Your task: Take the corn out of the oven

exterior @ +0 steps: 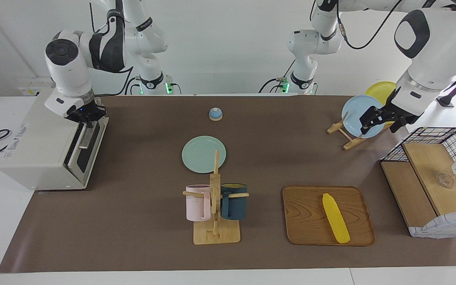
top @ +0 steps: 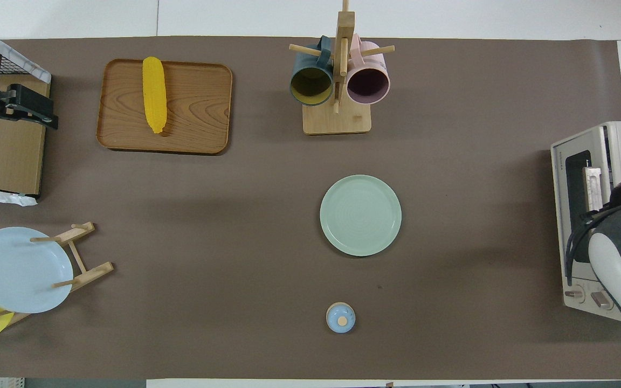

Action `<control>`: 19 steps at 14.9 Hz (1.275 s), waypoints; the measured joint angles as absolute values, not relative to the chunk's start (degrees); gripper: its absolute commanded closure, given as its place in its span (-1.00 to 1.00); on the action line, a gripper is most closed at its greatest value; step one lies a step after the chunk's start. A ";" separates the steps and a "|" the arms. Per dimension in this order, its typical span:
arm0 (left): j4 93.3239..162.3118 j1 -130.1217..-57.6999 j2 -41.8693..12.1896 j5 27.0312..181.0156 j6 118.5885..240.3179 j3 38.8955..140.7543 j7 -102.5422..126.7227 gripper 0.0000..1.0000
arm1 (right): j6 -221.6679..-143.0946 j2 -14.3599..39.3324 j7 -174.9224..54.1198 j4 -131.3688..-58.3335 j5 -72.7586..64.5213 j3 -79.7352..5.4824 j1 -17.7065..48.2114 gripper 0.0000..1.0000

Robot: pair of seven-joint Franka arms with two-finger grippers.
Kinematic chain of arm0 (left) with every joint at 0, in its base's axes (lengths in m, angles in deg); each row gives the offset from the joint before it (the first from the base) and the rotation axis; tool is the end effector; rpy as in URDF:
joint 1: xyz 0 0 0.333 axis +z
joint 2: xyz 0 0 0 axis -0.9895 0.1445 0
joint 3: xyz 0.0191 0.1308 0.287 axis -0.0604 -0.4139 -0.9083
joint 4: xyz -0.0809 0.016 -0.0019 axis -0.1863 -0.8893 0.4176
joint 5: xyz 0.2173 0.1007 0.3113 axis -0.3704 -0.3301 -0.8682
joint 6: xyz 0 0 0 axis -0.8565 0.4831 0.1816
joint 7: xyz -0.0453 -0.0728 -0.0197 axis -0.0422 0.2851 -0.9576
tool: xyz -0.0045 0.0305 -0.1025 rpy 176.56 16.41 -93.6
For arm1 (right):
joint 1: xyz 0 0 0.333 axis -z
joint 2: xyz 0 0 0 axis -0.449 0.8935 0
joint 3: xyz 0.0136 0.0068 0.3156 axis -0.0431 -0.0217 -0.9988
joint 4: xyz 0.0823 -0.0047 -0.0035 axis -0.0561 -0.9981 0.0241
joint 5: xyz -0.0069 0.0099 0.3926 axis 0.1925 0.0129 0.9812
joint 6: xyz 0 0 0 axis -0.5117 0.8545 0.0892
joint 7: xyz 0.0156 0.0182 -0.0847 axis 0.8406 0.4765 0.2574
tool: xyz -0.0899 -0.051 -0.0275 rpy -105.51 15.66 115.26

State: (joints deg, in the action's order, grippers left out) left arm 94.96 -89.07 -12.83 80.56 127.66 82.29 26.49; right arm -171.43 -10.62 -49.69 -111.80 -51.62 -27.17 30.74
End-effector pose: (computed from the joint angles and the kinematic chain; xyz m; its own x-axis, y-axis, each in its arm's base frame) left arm 0.6105 -0.0396 0.6102 0.9989 -0.0351 -0.0299 -0.0347 -0.9993 0.0140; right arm 0.4955 -0.0827 0.4728 0.9400 0.2776 -0.1984 0.3174 -0.9249 0.2096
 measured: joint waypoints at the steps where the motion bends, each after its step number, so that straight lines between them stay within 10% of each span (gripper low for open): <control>1: 96.03 -89.08 -14.06 80.56 127.04 82.35 26.44 -1.00 | -171.43 -10.72 -48.90 -111.77 -51.62 -27.13 31.04 1.00; 14: 111.79 -87.12 -25.39 80.49 130.38 86.28 26.07 -1.00 | -149.33 -6.51 -60.22 -89.60 -36.97 -28.82 25.66 0.98; 17: 111.90 -87.13 -25.39 80.49 130.44 86.44 26.07 -1.00 | -147.64 -4.84 -62.79 -87.67 -36.23 -28.90 23.93 -0.99; 19: 111.90 -87.14 -25.39 80.48 130.58 86.49 26.07 -1.00 | -147.54 -4.61 -62.85 -87.34 -36.17 -28.89 23.90 -1.00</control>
State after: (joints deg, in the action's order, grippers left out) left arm 111.90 -87.14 -25.39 80.48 130.58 86.49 26.07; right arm -147.54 -4.61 -62.85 -87.34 -36.17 -28.89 23.90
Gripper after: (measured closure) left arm 0.000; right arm 0.744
